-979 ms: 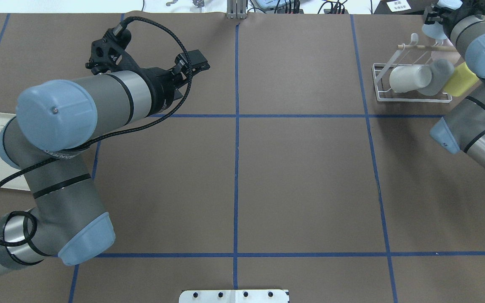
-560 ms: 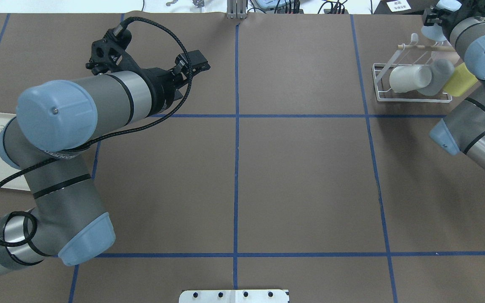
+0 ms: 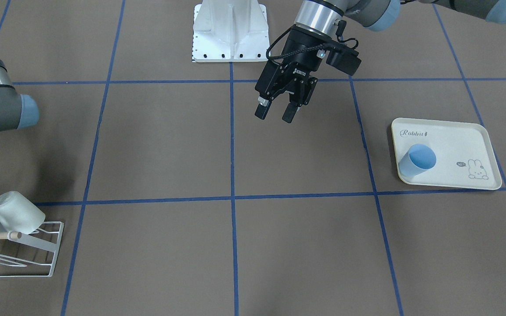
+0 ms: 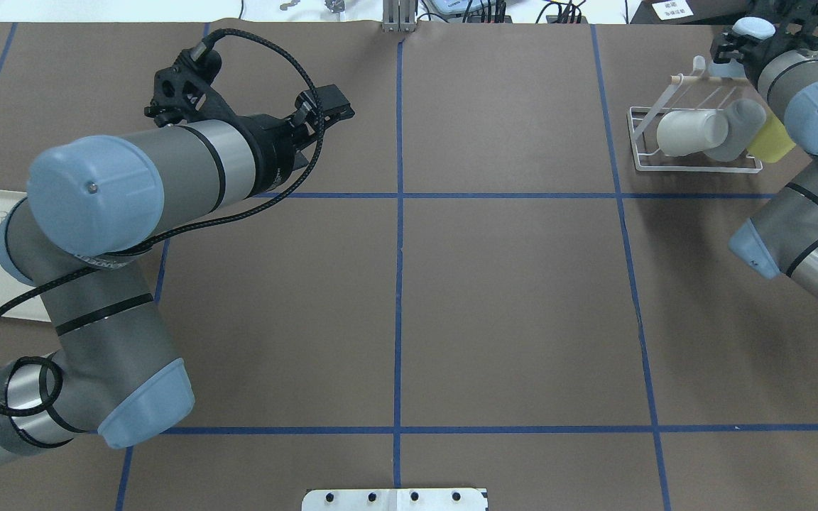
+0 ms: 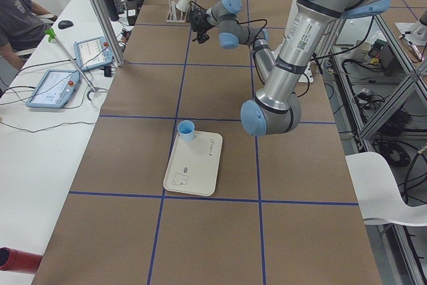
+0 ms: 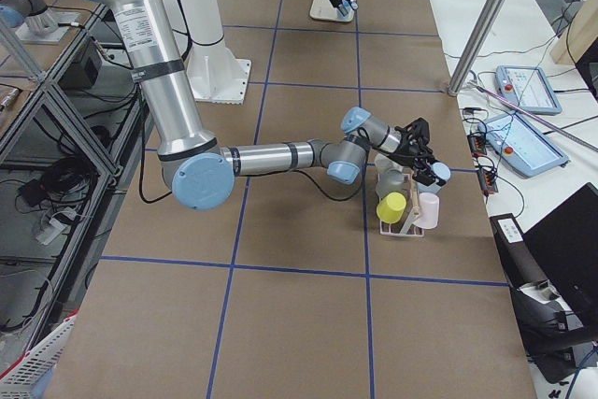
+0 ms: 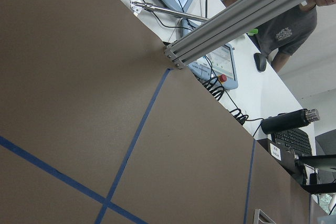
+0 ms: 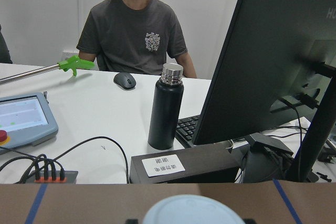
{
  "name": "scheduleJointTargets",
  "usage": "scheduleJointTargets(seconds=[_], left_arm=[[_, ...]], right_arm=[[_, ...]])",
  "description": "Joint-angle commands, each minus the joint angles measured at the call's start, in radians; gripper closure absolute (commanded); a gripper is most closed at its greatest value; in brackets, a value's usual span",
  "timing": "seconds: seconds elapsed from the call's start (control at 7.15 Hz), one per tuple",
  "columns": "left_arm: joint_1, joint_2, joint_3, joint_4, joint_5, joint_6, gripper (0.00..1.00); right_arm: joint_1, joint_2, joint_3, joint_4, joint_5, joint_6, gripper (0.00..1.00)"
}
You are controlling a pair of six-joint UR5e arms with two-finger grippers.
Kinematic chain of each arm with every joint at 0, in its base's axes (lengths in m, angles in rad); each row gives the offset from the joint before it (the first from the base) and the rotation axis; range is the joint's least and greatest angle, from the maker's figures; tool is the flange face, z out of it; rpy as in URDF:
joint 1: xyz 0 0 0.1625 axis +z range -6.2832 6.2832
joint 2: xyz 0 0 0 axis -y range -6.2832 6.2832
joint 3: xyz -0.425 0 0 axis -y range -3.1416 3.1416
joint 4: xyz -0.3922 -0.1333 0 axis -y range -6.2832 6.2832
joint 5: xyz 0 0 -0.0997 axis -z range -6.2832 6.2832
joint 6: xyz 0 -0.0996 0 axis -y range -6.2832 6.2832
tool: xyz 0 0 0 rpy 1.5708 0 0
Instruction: Transfer IKEA cup to right arm and place on rack
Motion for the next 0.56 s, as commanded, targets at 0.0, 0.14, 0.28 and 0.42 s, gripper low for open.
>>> scheduleJointTargets(seconds=[0.0,0.14,0.28,0.42], left_arm=[[0.001,0.000,0.000,0.000,0.000,-0.003,0.00],[0.001,0.000,0.000,0.000,0.000,-0.003,0.00],[0.002,0.000,0.000,-0.002,0.000,-0.005,0.00],[0.002,0.000,0.000,-0.002,0.000,-0.005,0.00]], right_arm=[[-0.002,-0.008,-0.001,0.011,0.002,-0.002,1.00],[-0.002,-0.009,-0.001,0.010,0.000,-0.009,1.00],[-0.002,-0.008,-0.001,0.011,0.000,-0.032,1.00],[-0.002,-0.008,-0.003,0.011,0.000,-0.043,0.09]])
